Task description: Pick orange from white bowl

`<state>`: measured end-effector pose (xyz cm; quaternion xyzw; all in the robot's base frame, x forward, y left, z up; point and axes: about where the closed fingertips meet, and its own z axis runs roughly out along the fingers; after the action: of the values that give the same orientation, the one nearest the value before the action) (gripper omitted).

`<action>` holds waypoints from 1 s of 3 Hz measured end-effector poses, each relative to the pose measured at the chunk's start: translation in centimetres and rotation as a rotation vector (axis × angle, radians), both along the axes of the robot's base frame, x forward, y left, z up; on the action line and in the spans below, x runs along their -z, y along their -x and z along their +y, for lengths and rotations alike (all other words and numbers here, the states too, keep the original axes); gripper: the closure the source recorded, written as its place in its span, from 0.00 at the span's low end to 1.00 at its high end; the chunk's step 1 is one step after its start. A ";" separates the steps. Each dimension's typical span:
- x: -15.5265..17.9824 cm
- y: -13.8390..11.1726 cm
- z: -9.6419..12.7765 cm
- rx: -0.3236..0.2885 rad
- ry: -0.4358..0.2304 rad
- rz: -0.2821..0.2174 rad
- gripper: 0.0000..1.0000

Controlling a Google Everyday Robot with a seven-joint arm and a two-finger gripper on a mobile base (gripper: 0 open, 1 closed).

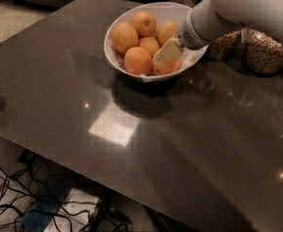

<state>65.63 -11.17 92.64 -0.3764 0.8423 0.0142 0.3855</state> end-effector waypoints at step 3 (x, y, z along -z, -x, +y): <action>4.1 -1.3 -0.4 0.025 -0.001 0.080 0.22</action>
Offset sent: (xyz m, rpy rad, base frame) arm 0.0142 -0.0088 -0.0460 0.0042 0.0849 -0.0366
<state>66.94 -11.53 88.52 -0.3650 0.8617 0.0248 0.3517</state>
